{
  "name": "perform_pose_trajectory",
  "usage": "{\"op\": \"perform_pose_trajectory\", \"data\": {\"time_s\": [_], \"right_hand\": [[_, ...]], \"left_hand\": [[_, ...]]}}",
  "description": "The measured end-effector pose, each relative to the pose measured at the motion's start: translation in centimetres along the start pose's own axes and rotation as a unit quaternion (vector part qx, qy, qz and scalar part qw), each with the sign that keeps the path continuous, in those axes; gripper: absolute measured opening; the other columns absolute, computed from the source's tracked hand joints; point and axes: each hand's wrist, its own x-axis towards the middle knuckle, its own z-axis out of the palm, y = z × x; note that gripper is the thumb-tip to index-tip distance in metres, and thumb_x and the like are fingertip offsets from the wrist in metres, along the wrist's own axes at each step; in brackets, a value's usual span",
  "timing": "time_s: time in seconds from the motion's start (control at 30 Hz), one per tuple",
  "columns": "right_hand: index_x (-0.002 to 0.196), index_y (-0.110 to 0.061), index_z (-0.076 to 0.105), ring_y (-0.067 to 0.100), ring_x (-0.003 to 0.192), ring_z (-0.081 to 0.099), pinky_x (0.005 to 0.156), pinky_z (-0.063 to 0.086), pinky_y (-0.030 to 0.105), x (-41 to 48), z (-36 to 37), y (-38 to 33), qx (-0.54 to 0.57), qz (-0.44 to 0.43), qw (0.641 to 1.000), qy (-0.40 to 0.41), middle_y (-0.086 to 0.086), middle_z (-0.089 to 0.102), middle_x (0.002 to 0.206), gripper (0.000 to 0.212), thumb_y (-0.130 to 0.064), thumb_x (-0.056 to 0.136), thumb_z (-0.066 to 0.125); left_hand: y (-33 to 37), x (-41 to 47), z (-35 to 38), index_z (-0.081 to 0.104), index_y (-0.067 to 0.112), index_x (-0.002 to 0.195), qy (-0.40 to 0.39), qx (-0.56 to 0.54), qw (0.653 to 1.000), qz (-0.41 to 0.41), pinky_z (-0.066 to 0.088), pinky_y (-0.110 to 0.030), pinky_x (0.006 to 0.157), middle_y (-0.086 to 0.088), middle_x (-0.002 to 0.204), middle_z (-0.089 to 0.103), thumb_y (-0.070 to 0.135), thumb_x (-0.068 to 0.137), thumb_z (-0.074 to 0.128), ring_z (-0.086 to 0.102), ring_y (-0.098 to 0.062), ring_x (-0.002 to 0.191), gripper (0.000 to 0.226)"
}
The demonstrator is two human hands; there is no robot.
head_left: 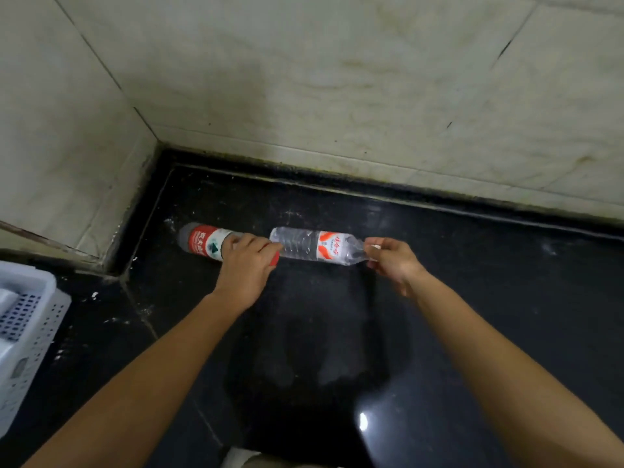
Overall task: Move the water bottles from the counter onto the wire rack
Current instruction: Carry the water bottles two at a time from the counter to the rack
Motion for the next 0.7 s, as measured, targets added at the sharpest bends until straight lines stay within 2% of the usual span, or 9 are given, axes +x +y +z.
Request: {"op": "perform_pose_trajectory", "data": {"time_s": [0.07, 0.13, 0.17, 0.23, 0.3, 0.37, 0.53, 0.63, 0.7], "right_hand": [[0.123, -0.006, 0.068, 0.011, 0.067, 0.056, 0.058, 0.046, 0.015, -1.6, -2.4, -2.1, -0.042, -0.069, 0.996, 0.029, 0.003, 0.068, 0.088, 0.028, -0.013, 0.096, 0.067], [0.121, -0.012, 0.071, 0.018, 0.086, 0.064, 0.078, 0.051, 0.024, -3.4, -4.0, -4.2, -0.171, -0.179, 0.968, 0.046, 0.008, 0.070, 0.106, 0.027, -0.019, 0.095, 0.068], [0.123, -0.015, 0.070, 0.023, 0.099, 0.065, 0.089, 0.050, 0.029, -4.4, -4.4, -5.0, -0.257, -0.238, 0.936, 0.042, 0.009, 0.067, 0.115, 0.028, -0.021, 0.096, 0.066], [0.130, -0.018, 0.066, 0.030, 0.114, 0.060, 0.099, 0.045, 0.034, -6.2, -4.7, -6.0, -0.389, -0.333, 0.859, 0.013, 0.011, 0.058, 0.123, 0.033, -0.021, 0.098, 0.061], [0.136, -0.016, 0.061, 0.034, 0.119, 0.057, 0.100, 0.044, 0.037, -7.6, -5.1, -5.9, -0.435, -0.369, 0.821, -0.008, 0.013, 0.055, 0.126, 0.036, -0.020, 0.100, 0.058], [0.138, -0.014, 0.058, 0.034, 0.122, 0.056, 0.100, 0.044, 0.039, -8.7, -6.3, -5.2, -0.429, -0.377, 0.821, -0.006, 0.012, 0.055, 0.130, 0.039, -0.021, 0.099, 0.059], [0.143, -0.013, 0.053, 0.029, 0.122, 0.056, 0.105, 0.042, 0.036, -10.1, -10.4, -2.3, -0.399, -0.362, 0.842, -0.007, 0.009, 0.058, 0.130, 0.047, -0.021, 0.098, 0.064], [0.139, -0.019, 0.058, 0.019, 0.105, 0.057, 0.102, 0.045, 0.037, -10.1, -11.3, 0.1, -0.364, -0.355, 0.860, -0.034, 0.000, 0.057, 0.120, 0.044, -0.022, 0.096, 0.067], [0.139, -0.029, 0.053, 0.020, 0.110, 0.053, 0.102, 0.044, 0.037, -9.8, -11.5, 1.8, -0.344, -0.356, 0.869, -0.028, -0.003, 0.057, 0.125, 0.044, -0.029, 0.097, 0.064]], "left_hand": [[2.2, 0.8, -1.7, 0.073, 0.009, 0.115, 0.058, -0.073, 0.995, -0.033, 0.050, -0.051, 0.083, -0.010, 0.102, 0.073, 0.011, 0.071, 0.087, 0.063, -0.035, 0.093, 0.046], [4.1, 1.5, -3.8, 0.073, 0.007, 0.116, 0.110, -0.129, 0.982, -0.079, 0.052, -0.044, 0.082, -0.013, 0.102, 0.072, 0.011, 0.073, 0.086, 0.062, -0.035, 0.091, 0.044], [4.8, 1.7, -4.7, 0.073, 0.007, 0.115, 0.134, -0.154, 0.972, -0.117, 0.052, -0.043, 0.082, -0.014, 0.101, 0.072, 0.013, 0.074, 0.086, 0.063, -0.034, 0.091, 0.044], [5.5, 1.9, -6.4, 0.075, 0.011, 0.114, 0.167, -0.225, 0.937, -0.210, 0.055, -0.043, 0.087, -0.012, 0.100, 0.072, 0.017, 0.074, 0.087, 0.066, -0.030, 0.090, 0.042], [6.4, 1.4, -7.7, 0.076, 0.015, 0.113, 0.178, -0.288, 0.897, -0.283, 0.055, -0.037, 0.089, -0.008, 0.099, 0.074, 0.022, 0.074, 0.087, 0.069, -0.023, 0.088, 0.041], [8.4, 0.7, -8.4, 0.077, 0.017, 0.112, 0.176, -0.311, 0.886, -0.295, 0.053, -0.028, 0.087, -0.003, 0.097, 0.074, 0.025, 0.074, 0.088, 0.069, -0.017, 0.086, 0.041], [13.6, 0.5, -8.5, 0.077, 0.017, 0.110, 0.141, -0.300, 0.917, -0.224, 0.047, -0.011, 0.077, 0.004, 0.091, 0.068, 0.026, 0.073, 0.089, 0.065, -0.011, 0.081, 0.040], [15.2, 0.1, -6.8, 0.076, 0.016, 0.108, 0.113, -0.296, 0.924, -0.213, 0.056, -0.030, 0.083, 0.004, 0.092, 0.067, 0.027, 0.072, 0.089, 0.066, -0.014, 0.082, 0.040], [16.0, -0.8, -5.3, 0.073, 0.018, 0.107, 0.106, -0.302, 0.921, -0.224, 0.055, -0.038, 0.086, 0.003, 0.096, 0.065, 0.029, 0.074, 0.088, 0.064, -0.018, 0.089, 0.038]]}}
